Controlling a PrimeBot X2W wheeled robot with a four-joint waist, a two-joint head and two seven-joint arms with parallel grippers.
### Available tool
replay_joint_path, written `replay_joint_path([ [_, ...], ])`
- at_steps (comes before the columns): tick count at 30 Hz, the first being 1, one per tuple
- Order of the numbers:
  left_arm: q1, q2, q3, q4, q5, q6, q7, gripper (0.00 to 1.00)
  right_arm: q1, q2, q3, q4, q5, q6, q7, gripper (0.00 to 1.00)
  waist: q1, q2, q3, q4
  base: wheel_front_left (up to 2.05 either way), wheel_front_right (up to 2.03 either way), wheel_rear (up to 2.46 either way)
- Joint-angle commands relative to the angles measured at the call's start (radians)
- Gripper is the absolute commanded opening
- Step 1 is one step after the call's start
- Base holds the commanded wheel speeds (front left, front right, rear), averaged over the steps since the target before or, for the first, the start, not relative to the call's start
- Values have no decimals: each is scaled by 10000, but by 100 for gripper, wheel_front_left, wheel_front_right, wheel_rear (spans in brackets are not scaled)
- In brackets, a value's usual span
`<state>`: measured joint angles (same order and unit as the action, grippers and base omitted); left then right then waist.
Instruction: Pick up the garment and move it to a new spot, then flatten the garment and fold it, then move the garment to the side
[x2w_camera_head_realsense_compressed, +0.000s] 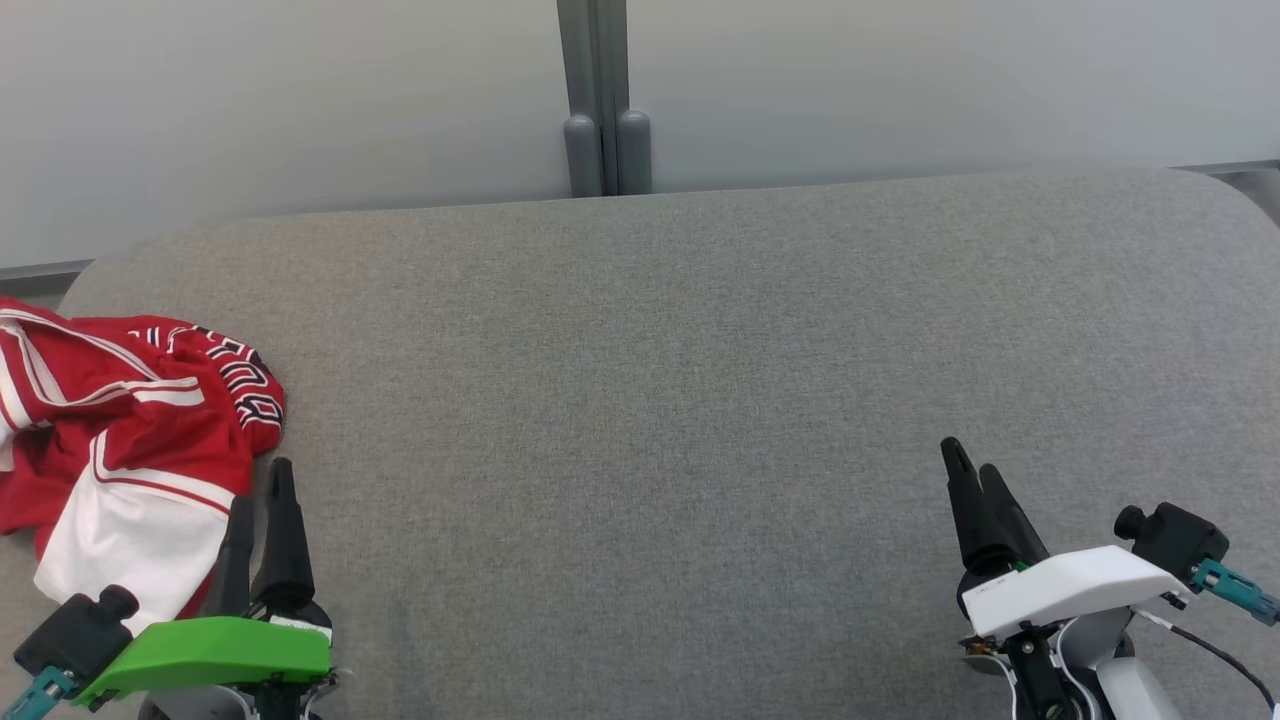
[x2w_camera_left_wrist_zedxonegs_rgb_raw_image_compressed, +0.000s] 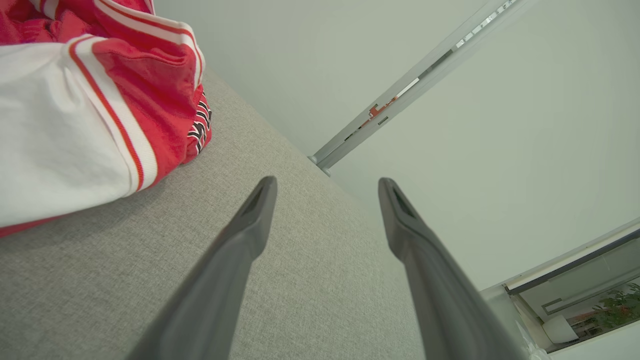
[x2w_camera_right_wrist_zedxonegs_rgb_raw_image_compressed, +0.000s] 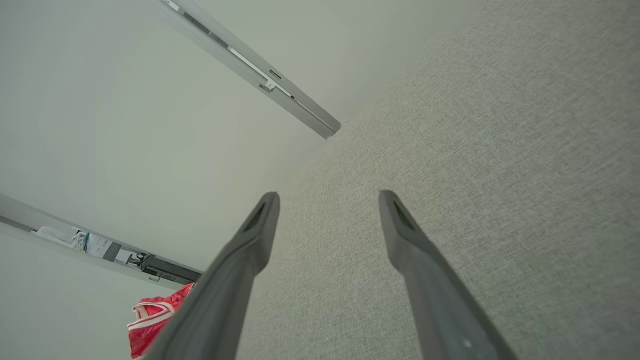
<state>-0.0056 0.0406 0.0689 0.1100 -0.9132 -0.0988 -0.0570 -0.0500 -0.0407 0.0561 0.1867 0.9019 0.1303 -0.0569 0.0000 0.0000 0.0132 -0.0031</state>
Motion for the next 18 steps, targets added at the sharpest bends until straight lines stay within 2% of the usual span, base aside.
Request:
replay_joint_path([
  [1, 22, 63, -78, -232, 491, 82, -109, 100, -78, -54, 102, -182, -378, 2, -118, 100, 0, 0, -5, -1, 0, 0, 0],
  [8, 141, 88, -410, -412, 1887, 445, -345, 100, -72, -62, 381, -172, -1217, 3, -352, 100, 0, 0, -15, -18, 0, 0, 0],
  [18, 288, 271, -775, -643, 3106, 999, -640, 100, -58, -70, 727, -182, -2358, 3, -650, 100, 0, 0, -31, -58, 0, 0, 0],
])
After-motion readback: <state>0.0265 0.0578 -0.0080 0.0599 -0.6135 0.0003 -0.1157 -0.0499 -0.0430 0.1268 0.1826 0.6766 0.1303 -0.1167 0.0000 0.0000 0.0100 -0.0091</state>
